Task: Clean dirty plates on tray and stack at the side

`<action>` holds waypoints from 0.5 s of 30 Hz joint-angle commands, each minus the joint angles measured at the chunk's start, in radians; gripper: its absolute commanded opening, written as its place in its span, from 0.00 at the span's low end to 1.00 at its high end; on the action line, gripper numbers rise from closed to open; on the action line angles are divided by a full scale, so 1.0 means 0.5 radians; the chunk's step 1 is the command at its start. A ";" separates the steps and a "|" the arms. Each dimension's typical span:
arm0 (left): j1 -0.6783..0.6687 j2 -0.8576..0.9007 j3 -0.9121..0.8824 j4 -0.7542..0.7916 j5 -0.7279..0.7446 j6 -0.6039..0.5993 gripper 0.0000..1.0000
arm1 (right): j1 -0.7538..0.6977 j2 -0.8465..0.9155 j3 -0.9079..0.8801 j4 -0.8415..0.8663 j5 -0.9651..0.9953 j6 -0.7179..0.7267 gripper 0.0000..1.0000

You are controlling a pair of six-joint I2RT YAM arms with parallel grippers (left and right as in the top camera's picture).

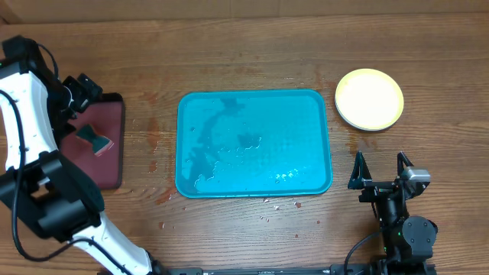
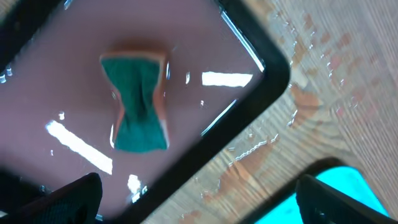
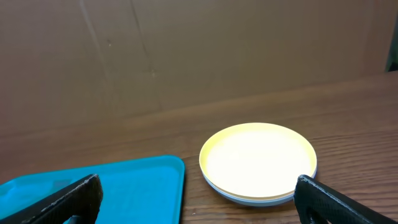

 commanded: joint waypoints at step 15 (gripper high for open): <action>-0.741 -2.622 -2.361 1.166 -0.010 0.675 1.00 | 0.011 -0.020 -0.021 0.011 0.021 0.000 1.00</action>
